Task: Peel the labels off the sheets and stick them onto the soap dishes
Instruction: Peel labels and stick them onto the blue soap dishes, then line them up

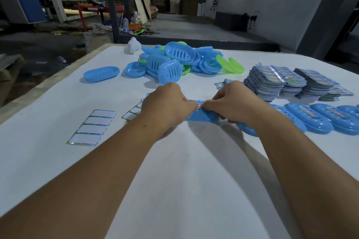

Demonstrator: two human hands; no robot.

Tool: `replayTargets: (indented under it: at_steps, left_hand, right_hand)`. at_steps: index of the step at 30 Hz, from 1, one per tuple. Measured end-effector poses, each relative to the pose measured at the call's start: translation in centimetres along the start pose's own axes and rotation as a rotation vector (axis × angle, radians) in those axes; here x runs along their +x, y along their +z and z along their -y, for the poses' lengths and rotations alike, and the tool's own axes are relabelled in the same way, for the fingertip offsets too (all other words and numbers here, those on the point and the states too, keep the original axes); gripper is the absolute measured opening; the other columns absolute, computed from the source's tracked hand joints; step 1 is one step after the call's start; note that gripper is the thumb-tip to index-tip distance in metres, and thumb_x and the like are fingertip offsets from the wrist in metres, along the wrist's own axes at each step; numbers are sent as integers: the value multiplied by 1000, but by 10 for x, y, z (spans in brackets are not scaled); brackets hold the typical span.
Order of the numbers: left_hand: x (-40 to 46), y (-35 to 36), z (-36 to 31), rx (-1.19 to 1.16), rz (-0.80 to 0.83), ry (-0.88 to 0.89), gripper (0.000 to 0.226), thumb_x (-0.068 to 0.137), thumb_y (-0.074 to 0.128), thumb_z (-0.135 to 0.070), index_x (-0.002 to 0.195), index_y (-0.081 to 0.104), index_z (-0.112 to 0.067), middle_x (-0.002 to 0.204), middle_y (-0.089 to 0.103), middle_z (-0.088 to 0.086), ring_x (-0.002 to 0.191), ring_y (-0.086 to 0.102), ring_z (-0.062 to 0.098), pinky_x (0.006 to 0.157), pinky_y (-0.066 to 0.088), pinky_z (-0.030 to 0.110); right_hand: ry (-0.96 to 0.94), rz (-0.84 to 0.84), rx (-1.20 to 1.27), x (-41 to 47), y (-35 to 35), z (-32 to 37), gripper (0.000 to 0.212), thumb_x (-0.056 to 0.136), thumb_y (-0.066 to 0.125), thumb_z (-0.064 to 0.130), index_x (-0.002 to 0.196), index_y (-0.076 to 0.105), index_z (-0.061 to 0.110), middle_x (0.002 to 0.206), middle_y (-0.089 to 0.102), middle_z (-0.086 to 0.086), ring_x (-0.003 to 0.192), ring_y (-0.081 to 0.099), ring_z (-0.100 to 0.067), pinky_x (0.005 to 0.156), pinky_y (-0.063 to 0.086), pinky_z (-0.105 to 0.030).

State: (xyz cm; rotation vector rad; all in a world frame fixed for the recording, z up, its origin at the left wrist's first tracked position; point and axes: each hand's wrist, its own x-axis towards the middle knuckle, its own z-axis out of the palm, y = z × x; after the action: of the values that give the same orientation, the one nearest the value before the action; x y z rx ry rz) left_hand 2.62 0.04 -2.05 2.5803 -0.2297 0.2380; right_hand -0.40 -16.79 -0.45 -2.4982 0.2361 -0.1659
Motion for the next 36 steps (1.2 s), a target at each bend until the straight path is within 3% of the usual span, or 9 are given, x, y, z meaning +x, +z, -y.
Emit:
replayTargets:
  at_steps: [4,13,17,21,25,29,33,36]
  left_hand:
    - [3,3,-3,123,-34,28,31,77,63,-54,83,70,-24,83,68,-2,82,64,26,71,52,35]
    - [3,8,-10,335,-161,91,33,84,54,-53,81,65,-22,71,53,-1,69,53,25,52,27,28]
    - [2,10,-11,356,-170,97,31,86,53,-52,91,65,-25,77,55,-2,73,52,25,60,32,31]
    - [2,10,-9,362,-185,111,33,86,52,-56,93,63,-25,84,61,-1,75,55,24,61,34,31]
    - [3,10,-4,355,-167,104,38,87,50,-60,94,62,-25,88,63,0,79,57,25,62,36,32]
    - [4,8,-1,287,-134,84,36,87,52,-58,90,62,-24,86,63,0,80,59,25,62,39,32]
    - [2,5,1,217,-149,61,25,92,51,-47,87,59,-23,81,59,-1,75,55,24,61,36,32]
    - [3,2,3,200,-173,60,23,93,49,-43,85,56,-23,78,55,-2,77,56,25,63,40,32]
  right_hand:
    - [-31,-60,-83,-1,5,2,39,78,73,42,57,66,9,45,54,-3,38,47,-19,53,46,-27]
    - [-80,-167,-238,-3,9,6,43,80,69,44,65,70,3,53,65,-12,52,58,-27,56,52,-30]
    - [-76,-163,-295,-2,9,4,47,82,68,51,68,69,6,51,59,-6,56,59,-27,54,47,-28]
    - [-59,-153,-323,2,9,-1,55,81,66,62,78,66,7,68,63,-8,72,64,-28,56,41,-29]
    - [-87,-151,-300,3,9,-2,45,80,69,60,74,69,16,73,69,0,77,65,-22,57,42,-29]
    - [-259,-132,-194,1,10,0,27,87,71,48,104,68,27,98,65,10,89,57,-13,73,39,-28]
    - [-381,19,-97,-6,16,6,43,84,71,38,126,66,33,119,67,14,103,61,-10,83,43,-24]
    - [-387,60,-111,-9,15,7,53,79,73,45,131,60,43,116,63,18,97,59,-9,81,44,-26]
